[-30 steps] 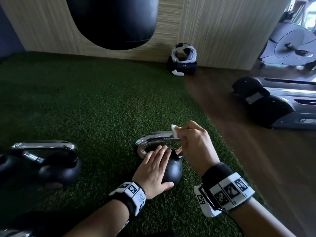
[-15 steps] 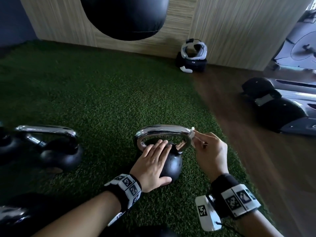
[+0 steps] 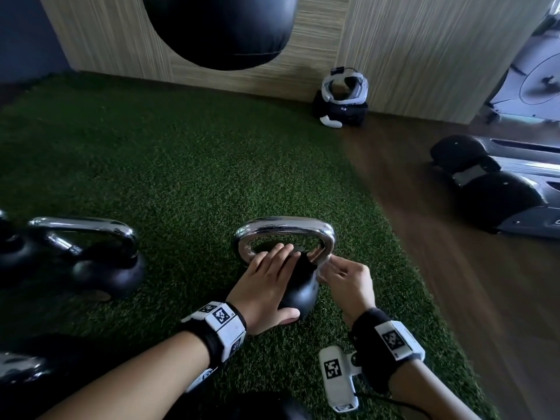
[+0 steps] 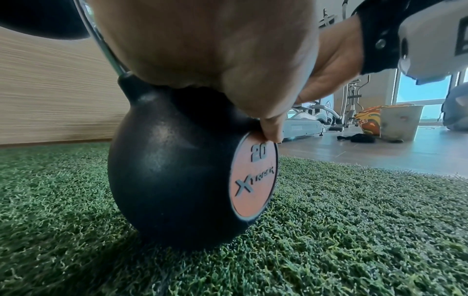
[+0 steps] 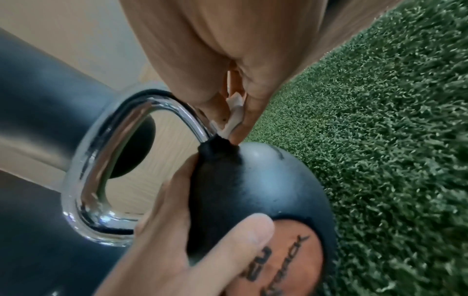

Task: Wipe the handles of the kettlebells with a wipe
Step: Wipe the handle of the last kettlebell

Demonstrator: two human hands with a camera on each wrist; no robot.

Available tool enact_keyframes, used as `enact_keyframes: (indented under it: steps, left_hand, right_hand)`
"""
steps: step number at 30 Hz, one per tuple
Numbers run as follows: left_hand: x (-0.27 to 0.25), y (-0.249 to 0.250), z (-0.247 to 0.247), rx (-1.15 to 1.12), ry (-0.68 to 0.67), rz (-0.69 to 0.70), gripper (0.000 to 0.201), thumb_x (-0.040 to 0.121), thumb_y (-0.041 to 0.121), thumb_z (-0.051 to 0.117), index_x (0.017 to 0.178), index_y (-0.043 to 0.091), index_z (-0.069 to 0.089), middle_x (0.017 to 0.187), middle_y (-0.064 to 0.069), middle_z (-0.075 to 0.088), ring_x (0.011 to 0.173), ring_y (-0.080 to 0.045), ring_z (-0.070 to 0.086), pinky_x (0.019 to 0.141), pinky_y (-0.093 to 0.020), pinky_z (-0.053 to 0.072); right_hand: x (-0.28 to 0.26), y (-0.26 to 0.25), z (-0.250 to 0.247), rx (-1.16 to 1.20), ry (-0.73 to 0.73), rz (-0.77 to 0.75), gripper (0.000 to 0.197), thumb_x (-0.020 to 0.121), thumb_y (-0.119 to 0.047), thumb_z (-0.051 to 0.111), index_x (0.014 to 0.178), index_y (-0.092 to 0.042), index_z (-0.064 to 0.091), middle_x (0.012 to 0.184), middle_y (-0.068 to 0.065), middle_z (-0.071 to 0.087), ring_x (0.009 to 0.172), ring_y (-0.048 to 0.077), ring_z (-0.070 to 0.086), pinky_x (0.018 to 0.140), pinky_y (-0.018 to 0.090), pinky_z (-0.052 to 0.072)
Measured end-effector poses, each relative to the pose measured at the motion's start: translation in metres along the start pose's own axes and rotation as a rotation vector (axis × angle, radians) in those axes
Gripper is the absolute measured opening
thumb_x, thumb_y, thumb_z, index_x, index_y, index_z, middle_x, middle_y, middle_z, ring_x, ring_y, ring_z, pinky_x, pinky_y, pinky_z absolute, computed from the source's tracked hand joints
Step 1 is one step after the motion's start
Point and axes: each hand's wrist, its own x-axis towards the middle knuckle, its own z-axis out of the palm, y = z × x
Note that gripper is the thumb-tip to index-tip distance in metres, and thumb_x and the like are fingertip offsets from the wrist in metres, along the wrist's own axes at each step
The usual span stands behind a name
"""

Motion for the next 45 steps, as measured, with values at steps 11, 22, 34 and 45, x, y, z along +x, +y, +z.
enact_keyframes:
  steps: [11, 22, 34, 45]
  left_hand:
    - [0.009, -0.009, -0.072, -0.502, -0.222, -0.037, 0.054, 0.103, 0.032, 0.052, 0.156, 0.033, 0.041, 0.166, -0.003, 0.036, 0.152, -0.023, 0.036, 0.127, -0.045, 0.028]
    - [-0.002, 0.004, -0.117, -1.708, -0.221, -0.277, 0.054, 0.084, 0.040, 0.069, 0.117, -0.002, 0.073, 0.117, -0.024, 0.075, 0.109, -0.035, 0.074, 0.095, -0.041, 0.061]
    - [-0.013, -0.010, -0.156, -0.625, 0.644, -0.016, 0.030, 0.099, 0.015, 0.065, 0.128, 0.010, 0.072, 0.127, 0.016, 0.070, 0.108, 0.003, 0.070, 0.095, -0.019, 0.056]
    - [0.009, 0.001, -0.131, -0.292, 0.448, 0.028, 0.041, 0.101, 0.005, 0.035, 0.124, 0.005, 0.069, 0.118, -0.014, 0.075, 0.105, -0.025, 0.075, 0.114, -0.047, 0.048]
  right_hand:
    - [-0.032, -0.029, -0.032, 0.403, -0.341, 0.127, 0.032, 0.084, 0.009, 0.073, 0.113, -0.005, 0.077, 0.107, 0.010, 0.080, 0.103, 0.024, 0.076, 0.091, 0.032, 0.061]
    - [-0.041, -0.083, -0.047, -0.158, -0.091, -0.372, 0.021, 0.067, -0.021, 0.094, 0.077, -0.032, 0.079, 0.076, -0.015, 0.072, 0.060, 0.001, 0.059, 0.057, 0.011, 0.044]
    - [-0.008, -0.035, -0.039, 0.001, 0.039, -0.107, 0.042, 0.071, -0.025, 0.088, 0.105, -0.029, 0.063, 0.098, 0.002, 0.070, 0.080, 0.014, 0.065, 0.066, 0.033, 0.057]
    - [0.019, 0.018, 0.019, -0.051, -0.135, -0.005, 0.045, 0.066, -0.066, 0.081, 0.100, -0.039, 0.072, 0.100, -0.012, 0.078, 0.095, 0.009, 0.074, 0.091, 0.047, 0.060]
